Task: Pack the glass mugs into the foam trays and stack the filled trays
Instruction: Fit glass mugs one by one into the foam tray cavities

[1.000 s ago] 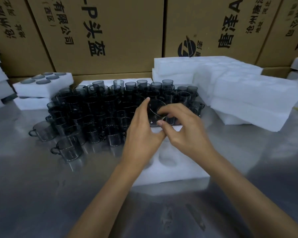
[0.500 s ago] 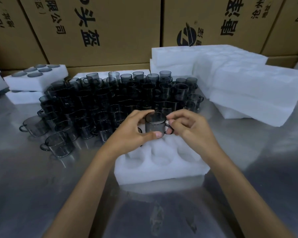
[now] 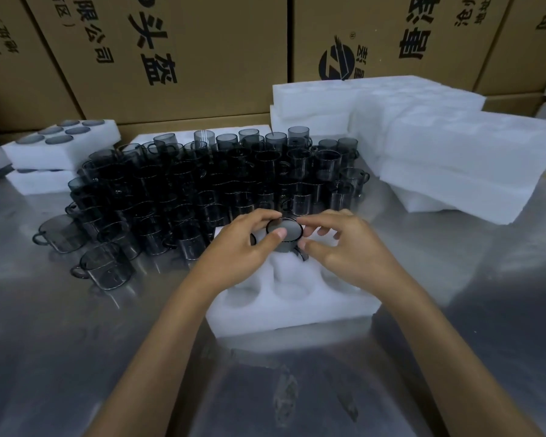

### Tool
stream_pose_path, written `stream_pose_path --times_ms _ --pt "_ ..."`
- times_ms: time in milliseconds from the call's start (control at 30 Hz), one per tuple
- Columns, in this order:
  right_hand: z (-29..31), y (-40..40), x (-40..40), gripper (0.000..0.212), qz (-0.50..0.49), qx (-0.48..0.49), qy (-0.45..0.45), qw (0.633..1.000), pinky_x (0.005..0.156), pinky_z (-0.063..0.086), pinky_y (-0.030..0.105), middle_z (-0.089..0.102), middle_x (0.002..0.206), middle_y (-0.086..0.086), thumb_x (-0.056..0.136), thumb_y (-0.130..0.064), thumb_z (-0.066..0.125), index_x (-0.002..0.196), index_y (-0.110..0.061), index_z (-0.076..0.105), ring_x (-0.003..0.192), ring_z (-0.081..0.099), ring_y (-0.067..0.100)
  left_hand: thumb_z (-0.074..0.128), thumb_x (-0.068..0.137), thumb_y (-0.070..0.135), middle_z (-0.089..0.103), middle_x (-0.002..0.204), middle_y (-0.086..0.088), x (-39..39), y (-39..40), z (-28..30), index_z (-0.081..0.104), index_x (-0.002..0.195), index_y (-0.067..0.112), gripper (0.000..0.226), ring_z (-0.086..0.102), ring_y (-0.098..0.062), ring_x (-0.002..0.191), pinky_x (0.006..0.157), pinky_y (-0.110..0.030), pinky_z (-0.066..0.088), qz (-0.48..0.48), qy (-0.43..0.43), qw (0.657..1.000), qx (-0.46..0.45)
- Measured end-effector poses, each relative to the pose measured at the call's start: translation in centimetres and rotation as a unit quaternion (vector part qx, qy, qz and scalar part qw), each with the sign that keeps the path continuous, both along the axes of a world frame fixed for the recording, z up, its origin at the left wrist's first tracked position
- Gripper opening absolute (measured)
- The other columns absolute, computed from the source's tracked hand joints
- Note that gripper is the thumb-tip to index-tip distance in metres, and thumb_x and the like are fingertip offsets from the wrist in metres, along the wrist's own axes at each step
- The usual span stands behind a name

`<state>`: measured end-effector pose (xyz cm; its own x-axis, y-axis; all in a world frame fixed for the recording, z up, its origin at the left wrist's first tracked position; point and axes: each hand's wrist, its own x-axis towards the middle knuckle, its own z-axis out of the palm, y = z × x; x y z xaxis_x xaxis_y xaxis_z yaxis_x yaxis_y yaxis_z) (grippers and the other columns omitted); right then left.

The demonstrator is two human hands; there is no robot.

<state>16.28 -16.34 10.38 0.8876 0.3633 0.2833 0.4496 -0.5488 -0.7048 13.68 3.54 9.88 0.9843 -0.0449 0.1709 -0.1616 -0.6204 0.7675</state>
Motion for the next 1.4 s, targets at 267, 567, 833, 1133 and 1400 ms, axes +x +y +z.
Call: stream_pose_path --times_ms 267,567,833,1133,1400 --pt "-0.7 -1.1 0.7 0.028 -0.022 -0.129 -0.028 0.991 0.107 0.015 0.033 0.045 0.143 -0.017 0.087 -0.048 0.068 0.114 -0.053 0.066 0.14 0.022 0.011 0.05 0.096 0.048 0.036 0.153 0.016 0.0 -0.3 -1.0 0.047 0.141 0.039 0.046 0.019 -0.01 0.148 0.121 -0.038 0.017 0.034 -0.02 0.982 0.182" --pt "-1.2 -0.4 0.6 0.025 0.006 0.051 0.077 0.996 0.109 0.017 0.021 0.048 0.13 -0.014 0.09 -0.026 0.07 0.098 -0.05 0.067 0.136 0.023 0.007 0.055 0.096 0.035 0.05 0.143 0.017 -0.4 0.2 0.2 0.054 0.138 0.033 0.042 0.039 -0.009 0.137 0.115 -0.035 0.032 0.009 -0.008 0.99 0.142" --pt "-1.9 0.6 3.9 0.037 -0.129 0.179 0.042 0.974 0.108 0.041 0.031 0.057 0.125 -0.01 0.091 -0.014 0.062 0.125 -0.027 0.065 0.122 0.053 0.014 0.052 0.095 0.019 0.061 0.126 0.002 -0.8 0.1 0.4 0.063 0.126 0.032 0.036 0.054 -0.016 0.119 0.107 -0.036 0.041 0.089 -0.032 0.987 0.13" --pt "0.5 0.4 14.4 0.048 -0.196 -0.031 -0.034 0.979 0.106 0.042 0.043 0.065 0.115 0.003 0.09 -0.018 0.059 0.138 -0.021 0.054 0.12 0.055 0.029 0.051 0.094 0.013 0.064 0.127 0.005 -0.8 -0.2 0.1 0.067 0.124 0.031 0.039 0.058 -0.013 0.115 0.104 -0.03 0.042 0.126 -0.054 0.981 0.136" --pt "-0.3 -0.4 14.7 0.015 -0.233 0.042 -0.114 0.965 0.07 0.036 0.028 0.058 0.085 -0.002 0.084 -0.013 0.068 0.096 -0.014 0.059 0.089 0.058 0.025 0.051 0.093 0.014 0.07 0.113 0.009 -0.9 -0.1 0.2 0.067 0.123 0.032 0.038 0.063 -0.02 0.089 0.097 -0.037 0.048 0.128 -0.06 0.98 0.142"
